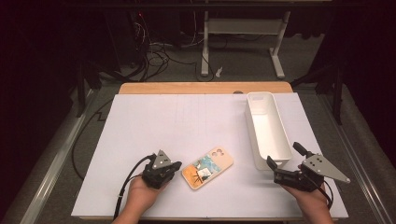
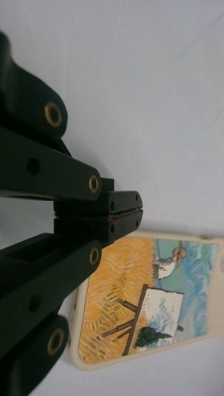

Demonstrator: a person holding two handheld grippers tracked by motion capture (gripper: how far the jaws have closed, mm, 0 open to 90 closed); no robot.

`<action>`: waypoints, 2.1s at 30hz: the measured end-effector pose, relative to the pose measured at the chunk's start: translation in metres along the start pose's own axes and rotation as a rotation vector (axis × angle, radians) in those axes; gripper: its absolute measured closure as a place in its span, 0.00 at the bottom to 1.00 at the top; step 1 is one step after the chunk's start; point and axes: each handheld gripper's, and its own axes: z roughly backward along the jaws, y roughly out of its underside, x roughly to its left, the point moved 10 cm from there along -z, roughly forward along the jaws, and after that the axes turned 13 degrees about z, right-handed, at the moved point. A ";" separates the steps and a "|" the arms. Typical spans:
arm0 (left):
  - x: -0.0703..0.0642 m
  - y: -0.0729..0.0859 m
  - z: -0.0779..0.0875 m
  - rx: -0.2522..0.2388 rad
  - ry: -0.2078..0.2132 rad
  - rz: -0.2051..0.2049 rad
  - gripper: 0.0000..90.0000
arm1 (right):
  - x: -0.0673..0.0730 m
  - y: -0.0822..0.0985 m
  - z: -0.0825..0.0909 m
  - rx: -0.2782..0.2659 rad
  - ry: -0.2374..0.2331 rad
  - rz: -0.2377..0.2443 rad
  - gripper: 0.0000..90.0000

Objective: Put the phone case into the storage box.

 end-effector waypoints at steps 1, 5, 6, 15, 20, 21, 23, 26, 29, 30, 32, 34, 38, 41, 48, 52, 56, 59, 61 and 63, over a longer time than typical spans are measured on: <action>0.000 0.000 0.000 0.000 0.000 0.000 0.99 | -0.001 0.000 0.000 -0.001 0.002 0.000 0.00; 0.018 0.000 0.017 -0.048 -0.008 0.042 0.99 | -0.001 0.000 0.001 -0.001 0.003 -0.001 0.00; 0.028 0.000 0.028 -0.086 -0.011 0.069 0.99 | -0.002 0.001 0.002 0.000 0.006 -0.006 0.00; 0.068 0.006 0.072 -0.223 -0.045 0.147 0.96 | 0.000 0.002 0.000 0.007 0.004 0.000 0.00; 0.081 0.008 0.079 -0.258 -0.054 0.200 0.89 | 0.000 0.001 0.001 0.006 0.006 0.000 0.00; 0.081 0.008 0.079 -0.258 -0.054 0.200 0.87 | 0.000 0.001 0.001 0.006 0.006 0.000 0.00; 0.081 0.009 0.077 -0.256 -0.062 0.183 0.79 | 0.000 0.002 0.000 0.009 0.008 -0.006 0.00; 0.082 0.009 0.076 -0.243 -0.067 0.185 0.68 | 0.000 0.002 0.001 0.010 0.008 -0.005 0.00; 0.082 0.008 0.077 -0.253 -0.063 0.189 0.55 | 0.000 0.001 0.002 0.005 0.011 -0.005 0.00; 0.082 0.008 0.077 -0.257 -0.065 0.180 0.51 | -0.001 0.001 0.002 0.004 0.012 -0.006 0.00; 0.081 0.008 0.076 -0.260 -0.065 0.168 0.45 | -0.002 0.001 0.003 0.002 0.013 -0.009 0.00; 0.080 0.007 0.077 -0.274 -0.063 0.160 0.40 | -0.003 0.001 0.003 0.000 0.015 -0.013 0.00; 0.079 0.005 0.078 -0.298 -0.063 0.157 0.30 | -0.003 -0.001 0.005 -0.011 0.016 -0.011 0.00; 0.080 0.004 0.078 -0.304 -0.067 0.164 0.17 | -0.005 -0.003 0.006 -0.015 0.027 -0.005 0.00; 0.081 0.002 0.076 -0.305 -0.095 0.193 0.00 | -0.001 -0.011 0.007 -0.038 0.012 0.021 0.00; 0.079 0.002 0.078 -0.306 -0.089 0.189 0.00 | 0.000 -0.012 0.006 -0.032 0.007 0.034 0.00; 0.074 0.005 0.074 -0.263 -0.042 0.189 0.01 | 0.004 -0.011 0.003 -0.017 -0.008 0.052 0.00; 0.070 0.010 0.068 -0.200 -0.038 0.185 0.01 | 0.005 -0.012 0.004 -0.027 -0.007 0.044 0.00; 0.069 0.012 0.065 -0.171 -0.055 0.166 0.00 | 0.005 -0.011 0.006 -0.031 -0.005 0.046 0.00; 0.066 0.013 0.062 -0.150 -0.045 0.162 0.00 | 0.005 -0.010 0.007 -0.030 -0.010 0.042 0.00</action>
